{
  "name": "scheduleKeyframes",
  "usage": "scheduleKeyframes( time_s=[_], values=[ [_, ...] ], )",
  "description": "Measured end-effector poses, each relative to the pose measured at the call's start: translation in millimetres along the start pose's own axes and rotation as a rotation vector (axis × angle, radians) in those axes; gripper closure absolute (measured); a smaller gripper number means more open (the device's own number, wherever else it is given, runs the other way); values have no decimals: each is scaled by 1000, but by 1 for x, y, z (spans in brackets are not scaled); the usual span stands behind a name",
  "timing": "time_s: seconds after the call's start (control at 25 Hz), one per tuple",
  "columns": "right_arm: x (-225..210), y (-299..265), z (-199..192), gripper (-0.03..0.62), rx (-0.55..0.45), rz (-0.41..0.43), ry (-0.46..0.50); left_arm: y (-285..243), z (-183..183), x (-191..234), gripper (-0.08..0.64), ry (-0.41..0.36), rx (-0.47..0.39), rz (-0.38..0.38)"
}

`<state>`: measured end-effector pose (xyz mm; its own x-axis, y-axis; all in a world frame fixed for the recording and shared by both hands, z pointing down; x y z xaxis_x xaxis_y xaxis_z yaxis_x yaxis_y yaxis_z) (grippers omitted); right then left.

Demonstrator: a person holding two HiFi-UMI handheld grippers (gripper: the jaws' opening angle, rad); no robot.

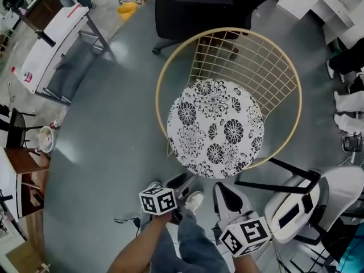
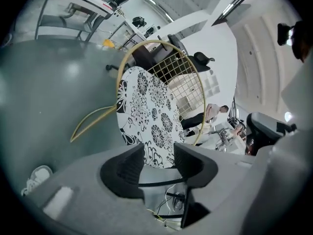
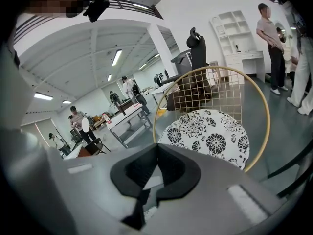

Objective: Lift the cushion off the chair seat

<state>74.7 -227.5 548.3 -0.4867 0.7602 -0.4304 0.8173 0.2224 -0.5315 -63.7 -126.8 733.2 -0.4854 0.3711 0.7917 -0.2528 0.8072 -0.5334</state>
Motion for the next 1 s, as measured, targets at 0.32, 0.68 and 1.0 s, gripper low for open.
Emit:
scheduleKeyframes(
  time_s=[0.32, 0.68, 1.0],
  values=[
    [-6, -8, -28, 595, 69, 18, -1, -34, -5, 51, 293, 71, 5, -72],
    [-17, -7, -48, 595, 129, 17, 10, -52, 2, 68, 424, 115, -47, -127],
    [-15, -10, -47, 595, 123, 27, -29, -41, 9, 48, 546, 176, -72, -214]
  ],
)
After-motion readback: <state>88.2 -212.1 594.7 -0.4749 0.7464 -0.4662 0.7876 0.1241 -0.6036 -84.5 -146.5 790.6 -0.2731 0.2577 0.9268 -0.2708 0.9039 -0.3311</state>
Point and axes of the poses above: the fingertips, and each gripper's own axes: y backward along the fingers, x to its left, z out of its top, the point moved 9 cm from there along y, backward along the fingers, and after that the axes turned 3 degrees about z, right-handed, at the moved point
